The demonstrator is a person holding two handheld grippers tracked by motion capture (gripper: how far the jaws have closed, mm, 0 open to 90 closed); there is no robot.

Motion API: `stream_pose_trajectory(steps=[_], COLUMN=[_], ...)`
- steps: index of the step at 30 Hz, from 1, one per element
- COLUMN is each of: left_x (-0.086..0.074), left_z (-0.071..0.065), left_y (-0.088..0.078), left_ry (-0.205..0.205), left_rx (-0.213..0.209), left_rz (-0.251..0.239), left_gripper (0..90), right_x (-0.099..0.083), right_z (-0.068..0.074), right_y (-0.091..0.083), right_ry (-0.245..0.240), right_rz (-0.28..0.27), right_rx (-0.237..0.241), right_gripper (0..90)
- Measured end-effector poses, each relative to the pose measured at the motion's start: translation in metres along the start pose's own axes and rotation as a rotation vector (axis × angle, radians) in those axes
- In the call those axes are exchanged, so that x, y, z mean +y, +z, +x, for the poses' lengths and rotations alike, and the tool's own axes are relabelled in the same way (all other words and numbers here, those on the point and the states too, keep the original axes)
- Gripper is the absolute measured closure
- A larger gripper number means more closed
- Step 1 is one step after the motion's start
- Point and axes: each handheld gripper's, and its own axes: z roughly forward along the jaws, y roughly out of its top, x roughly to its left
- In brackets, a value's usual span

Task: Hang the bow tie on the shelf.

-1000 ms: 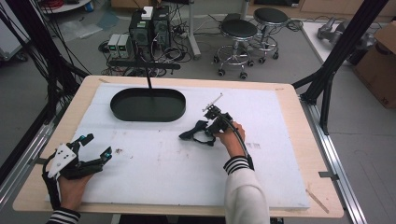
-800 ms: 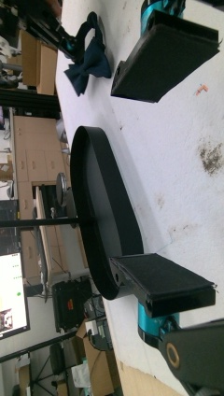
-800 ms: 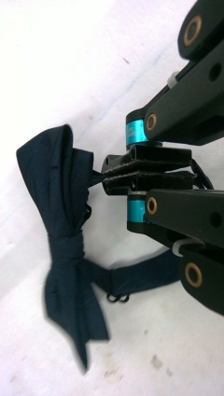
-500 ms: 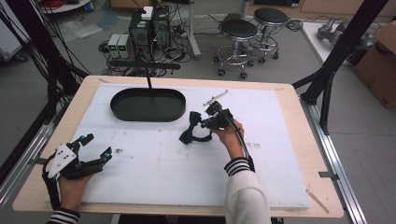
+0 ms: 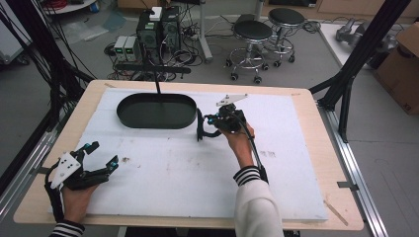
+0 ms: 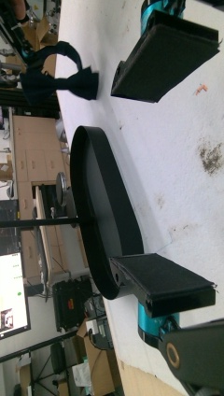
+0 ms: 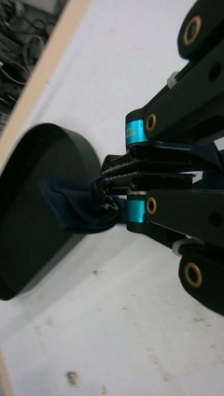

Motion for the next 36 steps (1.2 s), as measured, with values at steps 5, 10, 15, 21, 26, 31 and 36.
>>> stream_pose_trajectory(steps=[5,10,15,21,26,31,36], left_x=[0.000,0.000,0.000,0.000,0.000,0.000,0.000], left_z=[0.000,0.000,-0.001,0.000,0.000,0.001,0.002], left_y=[0.000,0.000,0.001,0.000,0.000,0.000,0.000], left_ry=[0.001,0.002,0.001,0.000,-0.001,-0.009,-0.017], left_rx=[0.000,0.001,0.003,0.002,0.001,-0.001,-0.002], left_rz=[0.001,0.001,0.001,0.003,0.000,0.003,0.000], left_gripper=[16.1,16.1,16.1,16.1,16.1,16.1,16.1], right_x=[0.005,0.008,0.011,0.019,0.031,0.043,0.055], right_z=[0.004,0.006,0.007,0.009,0.013,0.017,0.021], right_y=[-0.005,-0.009,-0.009,-0.006,-0.001,0.007,0.012], right_ry=[-0.010,0.006,-0.004,-0.010,-0.029,-0.033,-0.047], right_rz=[-0.075,-0.145,-0.157,-0.180,-0.185,-0.204,-0.211], right_rx=[-0.024,-0.026,-0.055,-0.066,-0.073,-0.076,-0.073], right_gripper=[87.9,87.9,87.9,87.9,87.9,87.9,87.9])
